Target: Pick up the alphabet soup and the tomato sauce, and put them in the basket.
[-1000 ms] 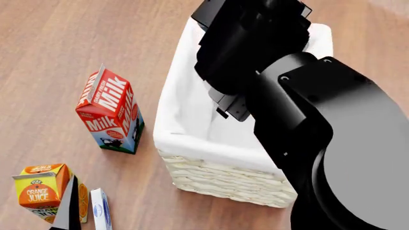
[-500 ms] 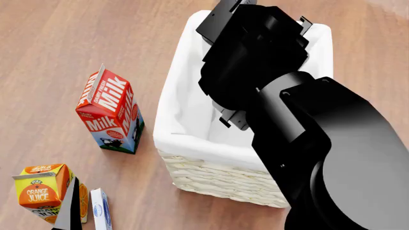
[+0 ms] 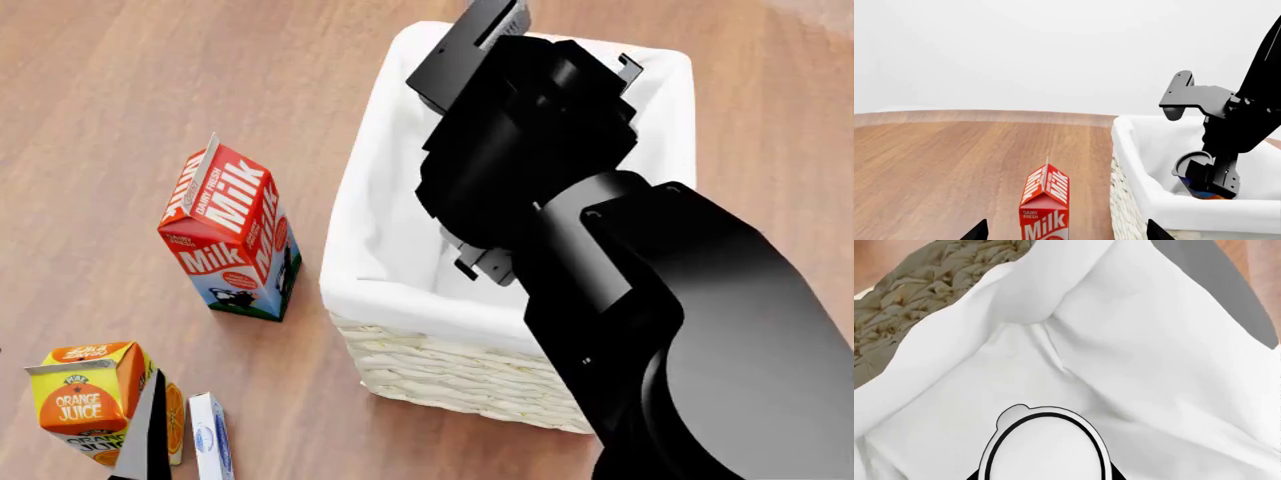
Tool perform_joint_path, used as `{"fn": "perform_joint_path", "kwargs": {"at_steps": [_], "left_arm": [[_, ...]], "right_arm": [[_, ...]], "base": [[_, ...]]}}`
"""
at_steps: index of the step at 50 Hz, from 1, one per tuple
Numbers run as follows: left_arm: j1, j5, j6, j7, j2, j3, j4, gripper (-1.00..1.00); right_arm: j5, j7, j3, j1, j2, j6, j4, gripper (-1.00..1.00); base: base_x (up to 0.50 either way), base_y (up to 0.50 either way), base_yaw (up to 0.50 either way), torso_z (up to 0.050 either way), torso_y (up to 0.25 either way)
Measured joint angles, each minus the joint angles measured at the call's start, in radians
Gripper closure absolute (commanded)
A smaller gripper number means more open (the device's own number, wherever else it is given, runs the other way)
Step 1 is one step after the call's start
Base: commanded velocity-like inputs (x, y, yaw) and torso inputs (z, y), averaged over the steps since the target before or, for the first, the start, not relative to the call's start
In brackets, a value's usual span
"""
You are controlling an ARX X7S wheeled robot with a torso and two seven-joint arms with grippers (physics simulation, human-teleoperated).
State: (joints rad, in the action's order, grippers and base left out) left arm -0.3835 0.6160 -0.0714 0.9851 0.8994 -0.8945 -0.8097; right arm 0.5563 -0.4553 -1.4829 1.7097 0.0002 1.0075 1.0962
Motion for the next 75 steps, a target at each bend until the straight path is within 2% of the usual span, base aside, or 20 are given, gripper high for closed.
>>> {"fn": "perform_joint_path", "kwargs": {"at_steps": [10, 11, 50, 65, 75], "left_arm": [[0.0, 0.0, -0.001, 0.0, -0.001, 0.0, -0.002, -1.0], [0.0, 0.0, -0.002, 0.0, -0.001, 0.0, -0.002, -1.0], [-0.001, -0.004, -0.014, -0.002, -0.009, -0.004, -0.015, -1.0], [-0.009, -0.005, -0.038, 0.015, -0.003, -0.005, -0.061, -1.0], [-0.012, -0.005, -0.046, 0.023, 0.002, -0.005, -0.081, -1.0]], "right_arm": [[0.004, 0.005, 0.0, 0.002, 0.0, -0.002, 0.001, 1.0], [0.004, 0.004, 0.0, 0.002, 0.0, -0.002, 0.001, -1.0], [0.039, -0.002, -0.003, 0.055, 0.007, -0.002, -0.015, -1.0], [0.179, 0.136, 0.124, 0.131, 0.214, 0.223, -0.44, -1.0], [0.301, 0.333, 0.298, 0.097, 0.365, 0.362, -0.736, -1.0]], "base": [[0.0, 0.0, 0.0, 0.0, 0.001], [0.0, 0.0, 0.0, 0.0, 0.0], [0.0, 0.0, 0.0, 0.0, 0.0], [0.0, 0.0, 0.0, 0.0, 0.0], [0.0, 0.0, 0.0, 0.0, 0.0]]}}
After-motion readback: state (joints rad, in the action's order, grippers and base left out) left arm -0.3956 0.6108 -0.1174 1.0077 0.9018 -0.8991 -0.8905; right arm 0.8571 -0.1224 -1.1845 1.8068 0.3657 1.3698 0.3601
